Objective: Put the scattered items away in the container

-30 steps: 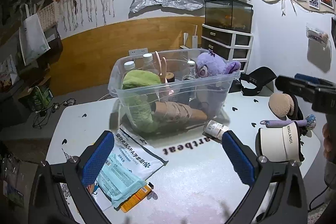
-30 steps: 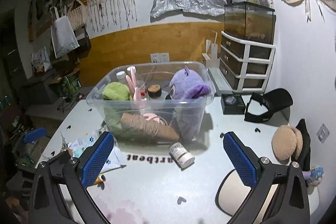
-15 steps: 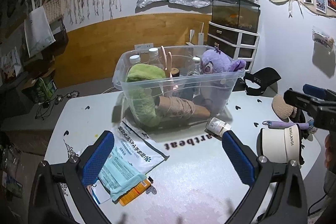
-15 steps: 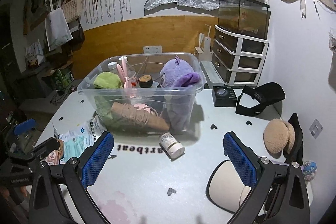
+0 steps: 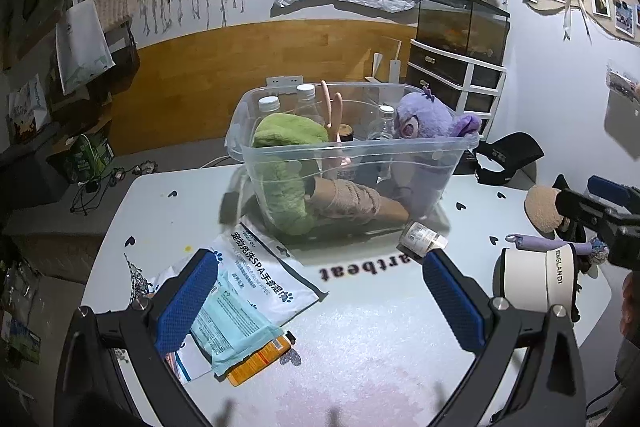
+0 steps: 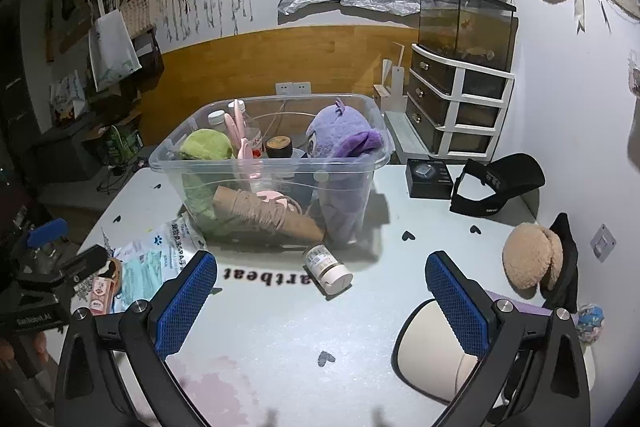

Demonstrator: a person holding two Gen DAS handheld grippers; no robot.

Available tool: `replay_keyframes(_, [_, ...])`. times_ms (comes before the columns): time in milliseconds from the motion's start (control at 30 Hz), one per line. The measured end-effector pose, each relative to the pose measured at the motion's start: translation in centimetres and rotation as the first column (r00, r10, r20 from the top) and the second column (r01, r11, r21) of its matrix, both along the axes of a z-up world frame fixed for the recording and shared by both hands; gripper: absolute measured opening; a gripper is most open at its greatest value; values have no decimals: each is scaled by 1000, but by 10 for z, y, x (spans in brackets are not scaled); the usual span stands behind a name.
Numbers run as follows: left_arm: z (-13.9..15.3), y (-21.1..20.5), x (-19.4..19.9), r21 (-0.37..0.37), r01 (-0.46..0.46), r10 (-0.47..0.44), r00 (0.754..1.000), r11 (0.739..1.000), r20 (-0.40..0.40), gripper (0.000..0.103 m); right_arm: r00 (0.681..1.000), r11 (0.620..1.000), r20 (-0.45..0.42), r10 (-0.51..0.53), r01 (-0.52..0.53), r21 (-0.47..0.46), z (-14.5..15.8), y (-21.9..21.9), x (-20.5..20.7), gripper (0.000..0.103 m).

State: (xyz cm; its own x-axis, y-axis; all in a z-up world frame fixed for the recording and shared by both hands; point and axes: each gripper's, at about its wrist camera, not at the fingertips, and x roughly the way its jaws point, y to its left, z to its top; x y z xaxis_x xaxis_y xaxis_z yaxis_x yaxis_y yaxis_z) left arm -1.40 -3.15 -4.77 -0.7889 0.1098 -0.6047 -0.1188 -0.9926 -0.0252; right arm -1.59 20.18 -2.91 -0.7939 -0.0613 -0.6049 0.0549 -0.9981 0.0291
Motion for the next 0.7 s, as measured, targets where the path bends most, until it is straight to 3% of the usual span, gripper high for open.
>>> replay_keyframes(700, [0, 0, -6, 22, 7, -7, 1000, 1000, 16, 103, 1000, 1000, 23, -14, 13, 17, -11, 3, -6, 103])
